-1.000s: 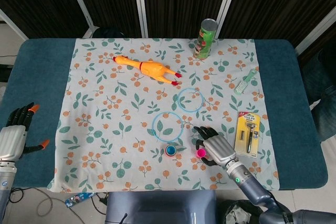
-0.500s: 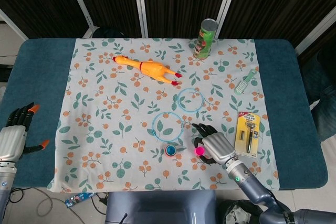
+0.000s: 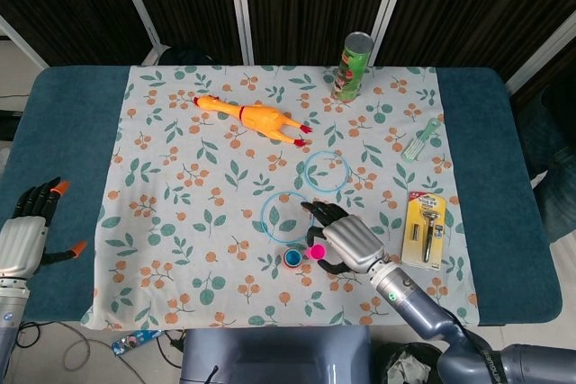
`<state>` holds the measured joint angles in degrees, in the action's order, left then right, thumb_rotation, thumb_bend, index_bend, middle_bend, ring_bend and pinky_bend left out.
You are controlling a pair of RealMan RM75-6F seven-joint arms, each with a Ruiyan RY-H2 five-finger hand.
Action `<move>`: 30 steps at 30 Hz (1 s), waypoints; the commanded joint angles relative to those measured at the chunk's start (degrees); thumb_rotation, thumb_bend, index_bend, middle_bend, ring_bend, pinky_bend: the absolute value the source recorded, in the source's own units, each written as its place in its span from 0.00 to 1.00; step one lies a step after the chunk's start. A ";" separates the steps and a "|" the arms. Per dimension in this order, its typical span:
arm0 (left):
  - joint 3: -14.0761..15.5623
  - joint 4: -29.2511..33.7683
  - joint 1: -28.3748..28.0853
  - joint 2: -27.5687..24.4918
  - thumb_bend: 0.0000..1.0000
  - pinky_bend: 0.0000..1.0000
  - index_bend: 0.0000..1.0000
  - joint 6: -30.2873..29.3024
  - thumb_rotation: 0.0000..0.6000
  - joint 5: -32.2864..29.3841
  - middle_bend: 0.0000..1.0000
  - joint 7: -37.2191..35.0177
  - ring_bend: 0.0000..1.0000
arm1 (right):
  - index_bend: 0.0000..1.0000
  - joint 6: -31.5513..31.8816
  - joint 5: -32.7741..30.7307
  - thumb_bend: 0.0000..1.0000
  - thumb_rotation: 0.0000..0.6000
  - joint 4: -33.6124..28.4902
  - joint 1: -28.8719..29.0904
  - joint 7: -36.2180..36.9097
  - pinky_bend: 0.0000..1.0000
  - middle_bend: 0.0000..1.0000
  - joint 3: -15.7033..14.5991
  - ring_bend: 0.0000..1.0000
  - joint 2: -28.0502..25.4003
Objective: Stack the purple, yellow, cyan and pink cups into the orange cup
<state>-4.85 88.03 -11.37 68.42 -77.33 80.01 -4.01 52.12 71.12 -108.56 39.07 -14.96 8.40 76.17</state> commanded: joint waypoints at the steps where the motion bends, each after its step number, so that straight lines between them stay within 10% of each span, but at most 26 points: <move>1: -0.04 -0.02 -0.01 -0.01 0.15 0.00 0.07 0.04 1.00 -0.10 0.00 0.03 0.00 | 0.49 -0.54 -1.27 0.39 1.00 -0.61 1.08 -1.23 0.14 0.00 0.57 0.00 0.72; 30: -0.31 -0.19 0.04 -0.20 0.15 0.00 0.07 0.07 1.00 -0.47 0.00 -0.52 0.00 | 0.49 -0.33 -5.79 0.39 1.00 2.04 4.43 -4.94 0.14 0.00 -0.83 0.00 6.02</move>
<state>-5.16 87.84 -11.33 68.22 -77.26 79.54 -4.53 51.78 65.34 -106.53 43.48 -19.88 7.59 82.17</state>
